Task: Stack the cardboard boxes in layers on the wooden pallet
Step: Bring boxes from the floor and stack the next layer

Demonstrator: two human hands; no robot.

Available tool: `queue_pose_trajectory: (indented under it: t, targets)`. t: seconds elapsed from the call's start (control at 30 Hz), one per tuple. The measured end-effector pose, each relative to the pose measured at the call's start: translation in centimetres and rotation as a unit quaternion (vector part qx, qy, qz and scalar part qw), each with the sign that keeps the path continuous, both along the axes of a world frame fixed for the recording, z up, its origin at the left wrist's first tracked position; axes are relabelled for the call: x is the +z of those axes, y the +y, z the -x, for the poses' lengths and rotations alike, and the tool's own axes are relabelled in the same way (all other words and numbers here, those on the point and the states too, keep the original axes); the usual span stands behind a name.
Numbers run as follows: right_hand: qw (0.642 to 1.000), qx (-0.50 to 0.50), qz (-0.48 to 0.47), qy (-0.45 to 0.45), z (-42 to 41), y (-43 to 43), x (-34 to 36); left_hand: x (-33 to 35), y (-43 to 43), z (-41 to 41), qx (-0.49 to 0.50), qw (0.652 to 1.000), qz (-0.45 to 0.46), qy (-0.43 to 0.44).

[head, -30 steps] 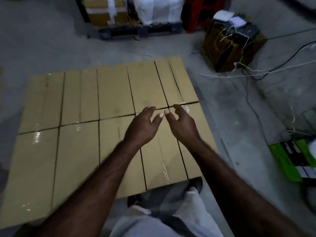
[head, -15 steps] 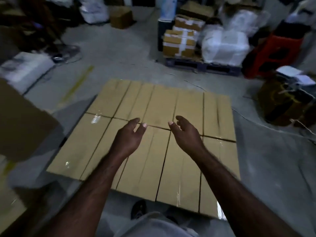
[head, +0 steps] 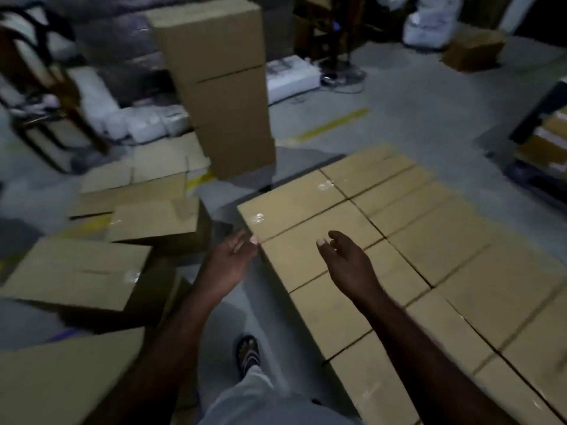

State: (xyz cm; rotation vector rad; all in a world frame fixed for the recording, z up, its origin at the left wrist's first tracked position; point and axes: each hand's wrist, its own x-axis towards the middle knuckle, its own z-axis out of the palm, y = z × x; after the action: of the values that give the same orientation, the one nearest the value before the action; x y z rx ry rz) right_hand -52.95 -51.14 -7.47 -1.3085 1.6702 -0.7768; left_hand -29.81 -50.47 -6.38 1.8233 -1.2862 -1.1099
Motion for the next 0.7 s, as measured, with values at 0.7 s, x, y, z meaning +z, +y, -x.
queue_pose_trajectory:
  t: [0.7]
  targets:
    - [0.939, 0.339, 0.042, 0.041, -37.7, -13.4, 0.4, -4.3, 2.0, -33.8, 0.383, 0.923, 0.000, 0.026]
